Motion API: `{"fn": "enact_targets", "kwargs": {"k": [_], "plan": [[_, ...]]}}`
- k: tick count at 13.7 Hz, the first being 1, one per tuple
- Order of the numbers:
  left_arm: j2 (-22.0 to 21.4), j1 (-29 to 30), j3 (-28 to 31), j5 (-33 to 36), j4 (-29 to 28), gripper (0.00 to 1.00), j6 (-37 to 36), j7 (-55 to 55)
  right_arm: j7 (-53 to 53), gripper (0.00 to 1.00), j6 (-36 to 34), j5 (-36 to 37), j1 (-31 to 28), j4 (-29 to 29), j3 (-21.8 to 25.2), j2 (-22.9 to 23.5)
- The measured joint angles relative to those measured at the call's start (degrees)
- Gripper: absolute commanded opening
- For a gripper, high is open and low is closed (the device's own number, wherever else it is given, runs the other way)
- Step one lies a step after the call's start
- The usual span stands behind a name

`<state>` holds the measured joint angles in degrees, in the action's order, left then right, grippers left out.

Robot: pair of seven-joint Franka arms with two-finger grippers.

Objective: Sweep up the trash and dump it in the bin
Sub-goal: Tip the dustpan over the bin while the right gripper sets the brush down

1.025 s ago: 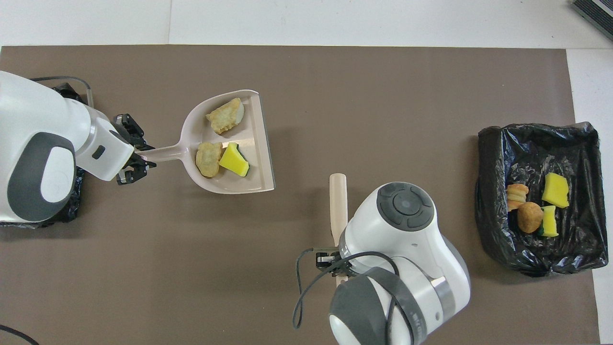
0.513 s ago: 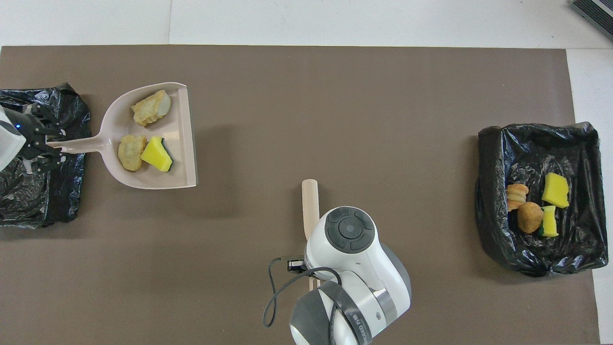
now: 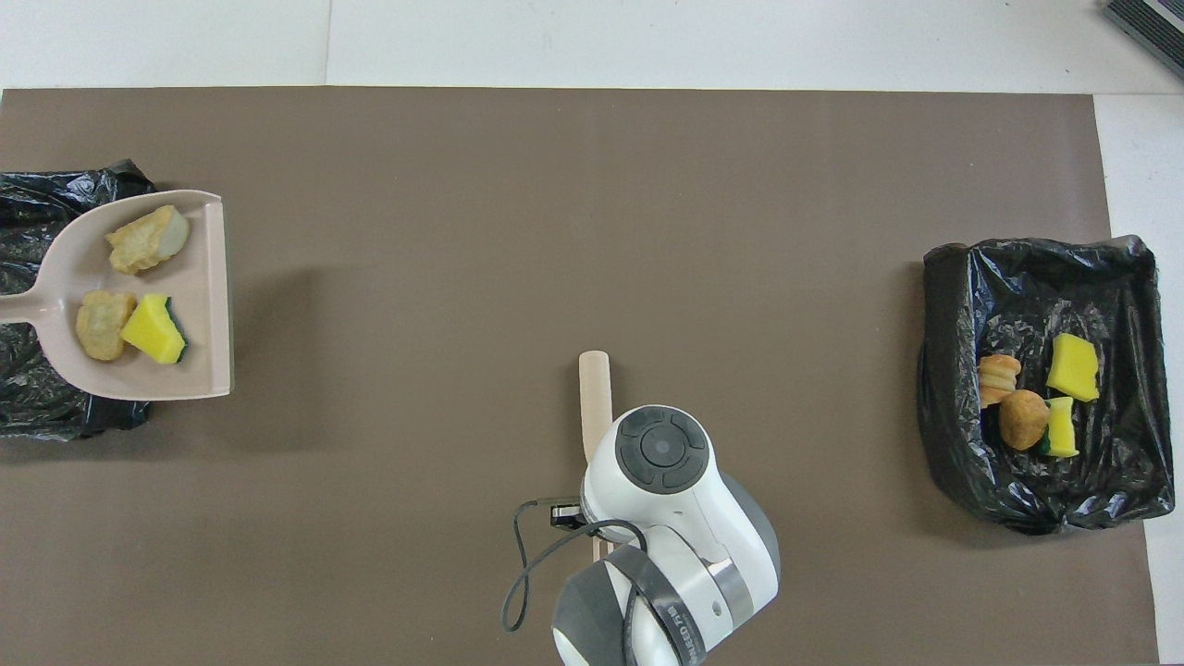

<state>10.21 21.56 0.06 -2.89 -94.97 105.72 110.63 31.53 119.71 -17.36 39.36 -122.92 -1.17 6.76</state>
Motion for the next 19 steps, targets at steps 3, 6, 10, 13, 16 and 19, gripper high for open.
{"fn": "enact_targets", "kwargs": {"k": [3, 6, 10, 13, 16, 19], "plan": [[1.0, 6.7, 0.1, 2.1, 2.9, 0.00, -1.1, 6.9, 0.0, 1.00, 0.3, -1.7, 0.0, 0.0, 0.1, 0.5], [4.0, 9.5, 0.0, 6.0, 8.7, 0.00, -2.0, 9.2, 0.0, 1.00, 0.8, -1.8, -0.1, 0.3, 0.2, 1.1], [7.3, 6.9, -1.5, 15.5, 12.3, 0.00, 0.7, 9.1, 0.0, 1.00, 0.8, -1.9, -1.2, 3.7, 0.2, 2.1], [8.3, 4.1, -1.6, 22.0, 12.3, 0.00, 3.4, 4.7, -0.1, 1.00, -0.5, -1.9, -2.8, 5.5, 0.3, 1.6], [8.4, 4.0, -1.6, 31.0, 12.4, 0.00, 4.2, 0.0, -3.0, 1.00, -4.1, -1.8, -7.1, 7.1, 0.4, -1.3], [8.4, 3.6, -1.6, 38.9, 12.4, 0.00, 4.5, -3.5, -12.4, 1.00, -10.6, -1.6, -15.4, 9.5, 0.8, -4.4]]}}
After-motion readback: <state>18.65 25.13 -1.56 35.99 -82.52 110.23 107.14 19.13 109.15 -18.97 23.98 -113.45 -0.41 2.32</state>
